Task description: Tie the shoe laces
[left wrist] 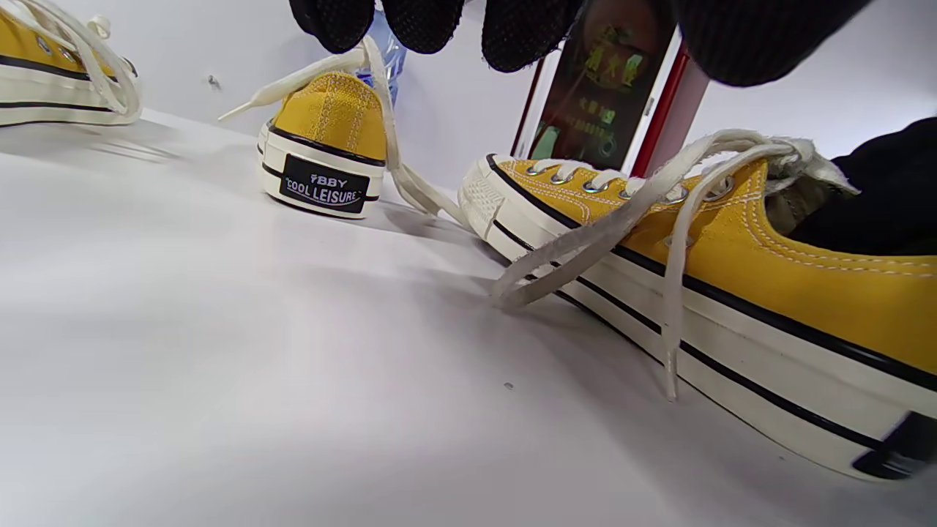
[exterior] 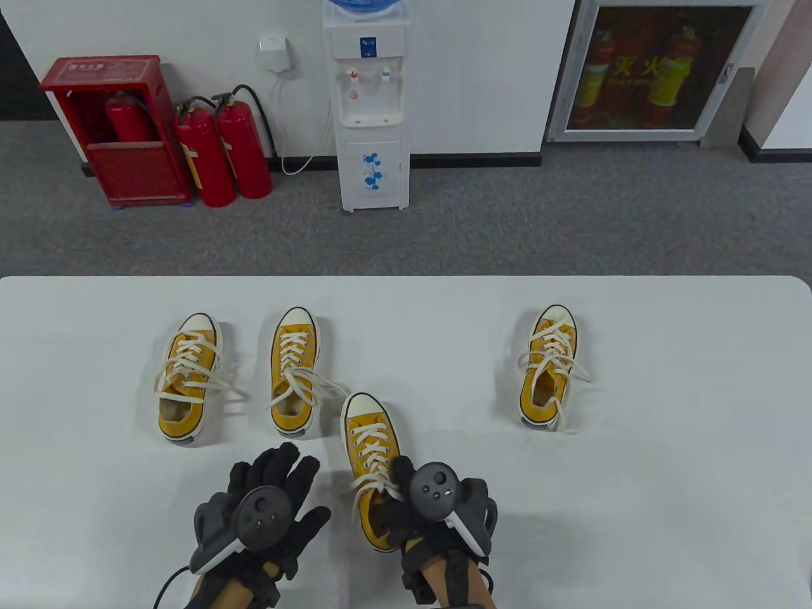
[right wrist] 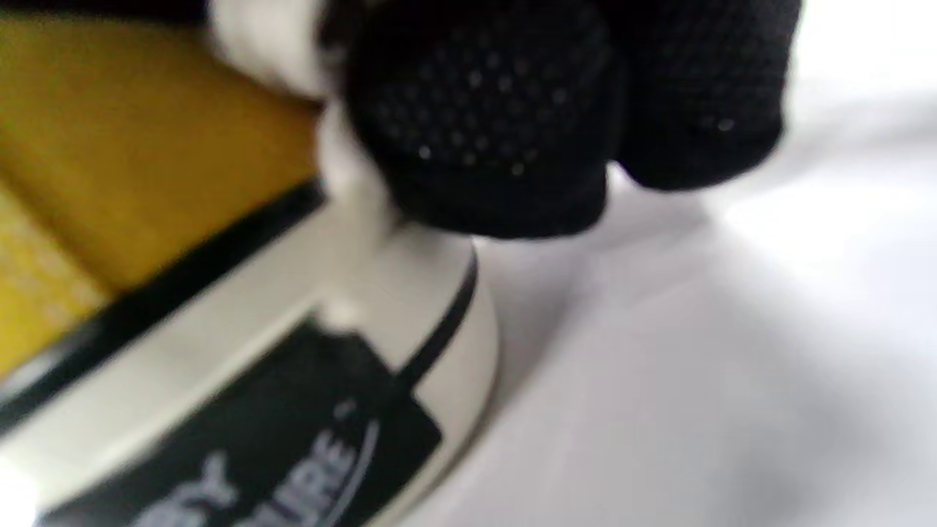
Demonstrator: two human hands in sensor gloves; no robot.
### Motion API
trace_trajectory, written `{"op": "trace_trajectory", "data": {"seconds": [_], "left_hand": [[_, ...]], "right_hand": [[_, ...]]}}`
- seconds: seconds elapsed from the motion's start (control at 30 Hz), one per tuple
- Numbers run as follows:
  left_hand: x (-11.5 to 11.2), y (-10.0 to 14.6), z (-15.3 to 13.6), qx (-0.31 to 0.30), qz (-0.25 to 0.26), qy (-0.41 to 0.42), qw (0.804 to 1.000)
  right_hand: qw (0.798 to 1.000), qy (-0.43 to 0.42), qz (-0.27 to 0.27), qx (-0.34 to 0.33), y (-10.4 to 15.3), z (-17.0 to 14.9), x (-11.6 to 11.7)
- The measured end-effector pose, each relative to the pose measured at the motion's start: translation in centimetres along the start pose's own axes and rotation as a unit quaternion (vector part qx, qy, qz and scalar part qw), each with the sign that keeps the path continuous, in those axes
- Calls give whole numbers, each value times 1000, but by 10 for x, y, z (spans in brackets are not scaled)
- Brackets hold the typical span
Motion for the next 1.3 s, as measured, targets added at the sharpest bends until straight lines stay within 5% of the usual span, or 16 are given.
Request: {"op": "trace_trajectory", "data": {"seconds": [0.33, 0.67, 1.3], "left_hand": [[-5, -1, 0, -13, -8, 24, 1000], [-4, -2, -1, -14, -4, 41, 999], [-1, -1, -2, -13, 3, 43, 999]], "right_hand": [[997, -38, -48, 37, -11, 8, -24], [989, -46, -129, 62, -64, 28, -52], [987, -33, -149, 55, -128, 32, 26]]}}
Point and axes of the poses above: the tracker on the back of each hand, its own z axis roughly to the thumb side, its own y axis roughly from the fingertips to the wrist, x = y × z, the point moved 2 cm from there along -y, roughly from the wrist to the fingertips, and after that the axes turned 13 degrees about -z, right-handed, at the moved point
